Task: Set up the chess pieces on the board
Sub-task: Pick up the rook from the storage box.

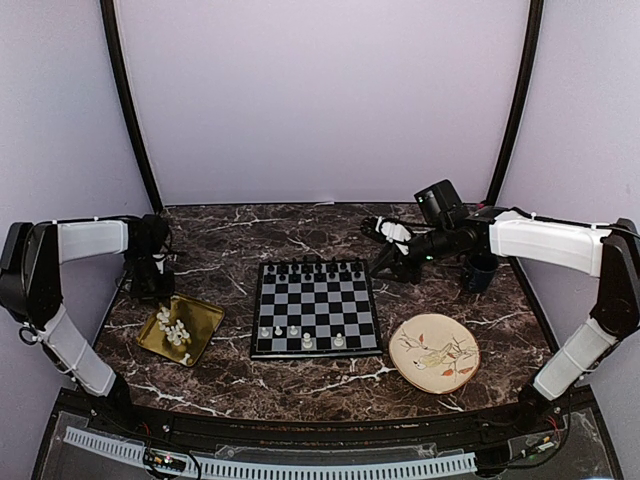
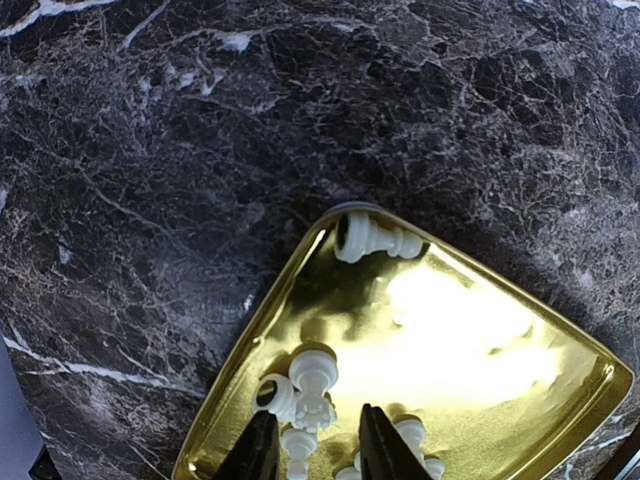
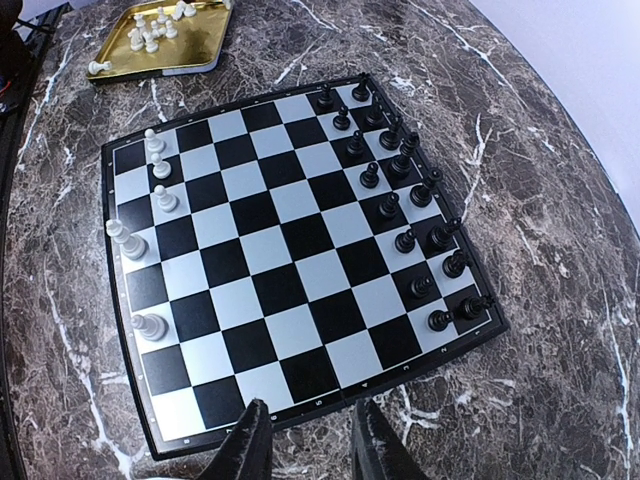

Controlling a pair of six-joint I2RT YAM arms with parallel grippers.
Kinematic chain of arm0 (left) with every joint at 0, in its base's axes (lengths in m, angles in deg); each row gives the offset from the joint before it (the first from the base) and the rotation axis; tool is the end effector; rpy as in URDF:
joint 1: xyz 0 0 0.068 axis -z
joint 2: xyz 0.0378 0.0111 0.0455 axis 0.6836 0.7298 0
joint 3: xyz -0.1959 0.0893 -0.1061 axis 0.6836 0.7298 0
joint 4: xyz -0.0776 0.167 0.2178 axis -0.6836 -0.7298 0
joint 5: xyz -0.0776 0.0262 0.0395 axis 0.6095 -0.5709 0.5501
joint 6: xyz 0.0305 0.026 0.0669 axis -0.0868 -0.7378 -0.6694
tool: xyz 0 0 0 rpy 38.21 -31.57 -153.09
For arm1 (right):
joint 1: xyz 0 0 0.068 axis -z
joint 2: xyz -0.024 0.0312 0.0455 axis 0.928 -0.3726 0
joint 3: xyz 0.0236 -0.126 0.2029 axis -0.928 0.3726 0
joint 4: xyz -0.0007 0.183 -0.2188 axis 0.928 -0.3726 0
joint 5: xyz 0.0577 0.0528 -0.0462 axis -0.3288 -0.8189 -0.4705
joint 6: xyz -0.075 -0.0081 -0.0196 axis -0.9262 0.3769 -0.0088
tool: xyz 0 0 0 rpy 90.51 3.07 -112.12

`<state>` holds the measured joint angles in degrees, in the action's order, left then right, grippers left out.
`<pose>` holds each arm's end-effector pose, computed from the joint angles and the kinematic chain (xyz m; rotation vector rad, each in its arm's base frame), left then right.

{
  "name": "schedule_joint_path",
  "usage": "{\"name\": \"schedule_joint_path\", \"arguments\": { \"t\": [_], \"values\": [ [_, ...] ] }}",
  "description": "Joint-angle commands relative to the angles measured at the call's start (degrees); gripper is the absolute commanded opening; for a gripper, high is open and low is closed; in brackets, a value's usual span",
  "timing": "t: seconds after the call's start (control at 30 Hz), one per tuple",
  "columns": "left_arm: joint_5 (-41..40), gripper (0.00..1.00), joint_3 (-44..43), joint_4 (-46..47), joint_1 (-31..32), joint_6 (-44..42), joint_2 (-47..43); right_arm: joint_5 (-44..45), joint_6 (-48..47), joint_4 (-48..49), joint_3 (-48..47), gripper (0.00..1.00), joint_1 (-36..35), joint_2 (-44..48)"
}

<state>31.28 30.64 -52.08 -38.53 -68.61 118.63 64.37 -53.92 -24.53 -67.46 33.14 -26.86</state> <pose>0.3115 -0.0186 0.1062 -0.3751 2.8919 0.0734 0.2950 0.2409 0.1912 -1.4154 1.8715 0.5687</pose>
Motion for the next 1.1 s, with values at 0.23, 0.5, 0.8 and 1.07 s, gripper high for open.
{"name": "schedule_joint_path", "arguments": {
  "t": [0.23, 0.5, 0.8, 1.07],
  "values": [
    [-0.5, 0.24, 1.3, 1.3, -0.5, 0.1, 2.1, -0.7, -0.7, 0.2, 0.2, 0.29, -0.2, -0.5],
    [0.8, 0.15, 1.0, 1.4, -0.5, -0.6, 2.3, -0.6, -0.7, 0.2, 0.2, 0.29, -0.2, -0.7],
    [13.1, 0.09, 1.4, 5.5, 1.8, -4.5, -2.4, -0.7, -0.6, 0.2, 0.2, 0.29, -0.4, -1.2],
    [15.4, 0.09, -4.0, 3.3, 15.0, -9.9, -8.4, -0.4, -0.5, 0.1, 0.0, 0.29, -1.1, -1.6]
  ]
}}
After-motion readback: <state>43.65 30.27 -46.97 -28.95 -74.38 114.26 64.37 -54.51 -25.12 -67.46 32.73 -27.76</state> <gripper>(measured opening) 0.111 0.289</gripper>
